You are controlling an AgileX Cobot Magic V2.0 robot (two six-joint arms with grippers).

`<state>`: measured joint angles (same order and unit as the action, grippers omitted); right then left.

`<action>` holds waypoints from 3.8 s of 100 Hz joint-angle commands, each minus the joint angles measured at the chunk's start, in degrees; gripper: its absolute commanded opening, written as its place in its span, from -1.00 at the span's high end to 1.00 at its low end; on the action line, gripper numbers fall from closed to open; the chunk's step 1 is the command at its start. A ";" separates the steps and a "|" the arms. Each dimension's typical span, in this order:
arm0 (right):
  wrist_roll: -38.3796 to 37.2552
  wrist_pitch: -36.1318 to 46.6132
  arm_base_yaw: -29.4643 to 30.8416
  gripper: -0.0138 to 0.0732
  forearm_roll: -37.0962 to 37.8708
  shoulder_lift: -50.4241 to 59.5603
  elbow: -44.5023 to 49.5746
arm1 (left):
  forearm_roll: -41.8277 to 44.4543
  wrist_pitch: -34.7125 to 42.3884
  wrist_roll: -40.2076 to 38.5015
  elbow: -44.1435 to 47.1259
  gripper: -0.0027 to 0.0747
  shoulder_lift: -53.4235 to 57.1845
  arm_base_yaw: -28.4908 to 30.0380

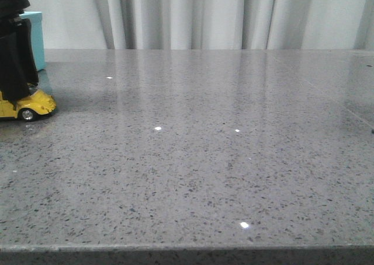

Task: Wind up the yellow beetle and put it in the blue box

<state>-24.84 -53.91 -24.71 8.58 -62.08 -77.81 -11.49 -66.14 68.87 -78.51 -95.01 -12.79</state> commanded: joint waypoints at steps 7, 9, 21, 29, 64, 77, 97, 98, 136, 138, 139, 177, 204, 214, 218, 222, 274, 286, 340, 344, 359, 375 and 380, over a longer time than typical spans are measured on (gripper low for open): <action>0.50 4.09 -0.04 -0.32 0.67 1.32 -1.25 | -1.42 -0.38 -0.69 -3.10 0.69 2.00 -0.47; 0.50 4.09 -0.04 -0.32 0.67 1.32 -1.25 | -1.69 -0.36 -0.69 -3.65 0.69 2.00 -0.47; 0.50 4.09 -0.04 -0.32 0.35 1.32 -1.25 | -5.14 -0.36 -0.83 -8.47 0.69 2.00 -0.47; 0.50 4.09 -0.04 -0.32 0.30 1.32 -1.25 | -7.74 -0.25 -3.59 -12.74 0.69 2.10 -0.47; 0.50 4.17 -0.04 -0.32 0.17 1.58 -1.25 | -6.28 2.42 -33.42 -31.81 0.69 3.32 6.14; 0.50 4.79 -0.04 -0.32 0.10 2.22 -1.25 | -6.07 2.42 -41.39 -33.51 0.69 4.34 13.06; 0.50 5.74 -0.04 -0.32 -0.77 2.34 -1.25 | -5.26 -2.27 -53.43 -33.37 0.69 3.61 22.13; 0.50 5.73 -0.04 -0.32 -0.91 2.34 -1.25 | -5.10 -2.44 -53.43 -33.25 0.69 3.48 22.56; 0.50 6.25 -0.04 -0.32 -1.56 2.34 -1.25 | 2.90 -3.67 -56.25 -26.84 0.69 -1.50 25.61; 0.50 6.25 -0.04 -0.32 -1.56 2.34 -1.25 | 3.03 -3.53 -56.25 -26.59 0.69 -1.87 25.61; 0.50 6.25 -0.04 -0.32 -1.56 2.34 -1.25 | 3.03 -3.53 -56.25 -26.45 0.69 -2.18 25.61; 0.50 6.99 -0.04 -0.32 -1.56 2.34 -1.25 | 4.27 -3.44 -56.48 -25.35 0.69 -10.60 25.47; 0.50 7.53 -0.04 -0.32 -1.56 2.34 -1.25 | 4.27 -3.40 -56.48 -25.35 0.50 -12.38 25.47; 0.50 7.59 -0.04 -0.32 -1.56 2.34 -1.25 | 4.27 -3.40 -56.48 -25.35 0.29 -12.38 25.47; 0.50 7.59 -0.04 -0.32 -1.56 2.34 -1.25 | 4.27 -3.40 -56.48 -25.35 0.20 -12.38 25.47; 0.50 7.64 -0.04 -0.32 -1.56 2.34 -1.25 | 4.27 -3.40 -56.48 -25.35 0.11 -12.38 25.47; 1.89 9.31 -0.04 -0.32 -1.17 2.56 -0.99 | -1.24 -3.63 -55.35 -25.48 -0.08 -8.03 25.47; 3.01 10.52 -0.04 -0.32 -0.80 3.24 0.03 | -3.51 -1.61 -54.41 -25.48 -0.06 -3.56 25.47; 3.01 19.57 -0.04 0.73 1.52 14.35 17.14 | -15.10 -2.71 -48.12 -23.77 0.98 13.85 25.47; 3.01 20.05 -0.04 0.81 1.56 15.60 18.32 | -16.39 -2.35 -46.83 -22.90 0.98 15.06 25.47; 3.01 22.29 -0.04 0.95 1.90 20.09 23.29 | -19.37 0.73 -44.84 -17.07 0.98 20.01 25.47; 3.01 24.05 -0.04 0.95 3.12 24.64 27.51 | -20.05 6.67 -43.08 -7.84 0.98 26.86 25.47; 3.01 24.57 -0.04 0.95 3.53 25.86 28.46 | -20.18 9.16 -42.56 -4.50 0.98 29.30 25.47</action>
<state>-22.38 -35.13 -24.71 10.02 -38.26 -49.55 -28.69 -64.02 25.17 -86.65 -70.85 12.76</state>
